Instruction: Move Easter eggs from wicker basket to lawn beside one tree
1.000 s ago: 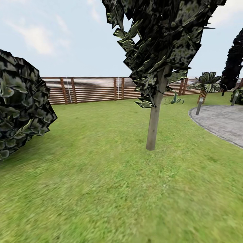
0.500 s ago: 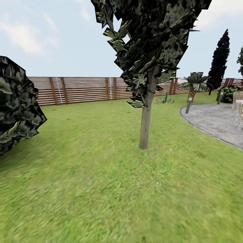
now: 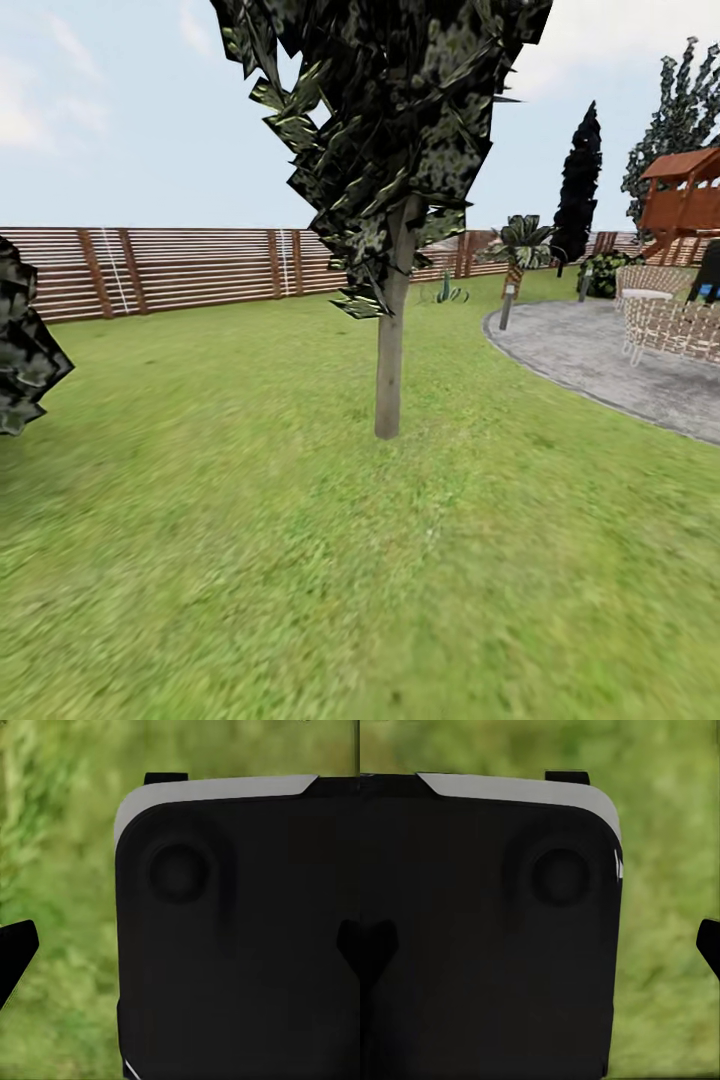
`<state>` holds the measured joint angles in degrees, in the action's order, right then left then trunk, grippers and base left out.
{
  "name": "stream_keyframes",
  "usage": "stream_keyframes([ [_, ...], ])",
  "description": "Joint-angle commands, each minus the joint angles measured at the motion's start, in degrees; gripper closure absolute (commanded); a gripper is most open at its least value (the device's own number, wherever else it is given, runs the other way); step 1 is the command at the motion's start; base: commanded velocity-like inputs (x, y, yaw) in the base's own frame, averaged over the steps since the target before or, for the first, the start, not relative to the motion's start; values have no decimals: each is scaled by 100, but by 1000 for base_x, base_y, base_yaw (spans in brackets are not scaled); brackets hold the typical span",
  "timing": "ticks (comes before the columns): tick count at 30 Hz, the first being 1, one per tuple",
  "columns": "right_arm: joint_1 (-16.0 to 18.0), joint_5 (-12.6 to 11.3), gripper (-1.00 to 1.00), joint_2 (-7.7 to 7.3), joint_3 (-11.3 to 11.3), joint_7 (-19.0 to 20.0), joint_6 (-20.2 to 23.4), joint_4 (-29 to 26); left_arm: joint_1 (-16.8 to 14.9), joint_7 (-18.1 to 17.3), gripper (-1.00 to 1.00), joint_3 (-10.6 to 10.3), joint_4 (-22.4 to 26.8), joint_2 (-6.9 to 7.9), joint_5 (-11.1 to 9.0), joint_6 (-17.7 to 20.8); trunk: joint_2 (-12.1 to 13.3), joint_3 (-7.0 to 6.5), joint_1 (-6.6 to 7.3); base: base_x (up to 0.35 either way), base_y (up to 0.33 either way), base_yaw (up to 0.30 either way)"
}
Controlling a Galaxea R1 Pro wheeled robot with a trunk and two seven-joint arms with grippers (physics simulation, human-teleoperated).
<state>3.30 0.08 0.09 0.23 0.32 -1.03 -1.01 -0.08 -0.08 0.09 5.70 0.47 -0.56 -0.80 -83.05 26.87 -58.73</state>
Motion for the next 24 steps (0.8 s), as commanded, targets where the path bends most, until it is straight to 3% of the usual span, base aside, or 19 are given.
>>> stream_keyframes([
  [1,4,1,-100,2,2,3,-11,4,-1,-1,-100,0,1,1,-6,-8,-3,6,0,0,0,-285],
  [24,4,1,-100,8,-6,3,-265,13,-1,-1,-100,0,1,-2,-6,-8,-3,6,0,0,0,-285],
])
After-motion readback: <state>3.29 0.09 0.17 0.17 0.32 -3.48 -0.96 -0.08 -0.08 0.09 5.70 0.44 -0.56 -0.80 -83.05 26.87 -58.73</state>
